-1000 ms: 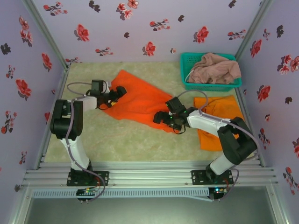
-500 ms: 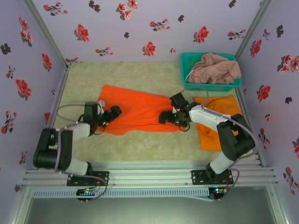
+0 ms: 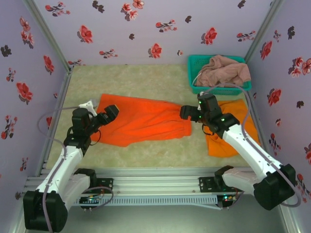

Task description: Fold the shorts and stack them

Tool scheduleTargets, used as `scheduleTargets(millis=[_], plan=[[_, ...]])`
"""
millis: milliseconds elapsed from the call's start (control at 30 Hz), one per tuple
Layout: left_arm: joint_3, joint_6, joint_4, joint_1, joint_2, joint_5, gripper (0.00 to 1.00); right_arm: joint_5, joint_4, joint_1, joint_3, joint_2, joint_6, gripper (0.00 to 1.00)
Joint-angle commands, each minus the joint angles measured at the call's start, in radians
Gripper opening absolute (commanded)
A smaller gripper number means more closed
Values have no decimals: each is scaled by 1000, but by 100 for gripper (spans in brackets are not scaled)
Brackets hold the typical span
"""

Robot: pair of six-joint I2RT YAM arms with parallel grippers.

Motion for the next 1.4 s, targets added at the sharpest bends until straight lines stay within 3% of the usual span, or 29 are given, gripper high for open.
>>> scheduleTargets(millis=[0,200,400,867,1100,1367], plan=[[-6,3,4,5,-11,67,99,-40,-53,-61,-6,89,-16,94],[-13,-6,79,5,-41,167,100,-79,-77,-71,64,326,-66,83],[3,23,36,7,-86,178,99,-98,-54,-71,130,497,-98,80],[-17,21,32,10,-103,169,100,-163,-2,-41,159,647,-95,68],[-21,17,38,19,-116,165,100,-169,11,-38,160,696,-103,44],[-30,-7,52,38,-122,163,100,-84,-63,-36,187,714,-152,0]])
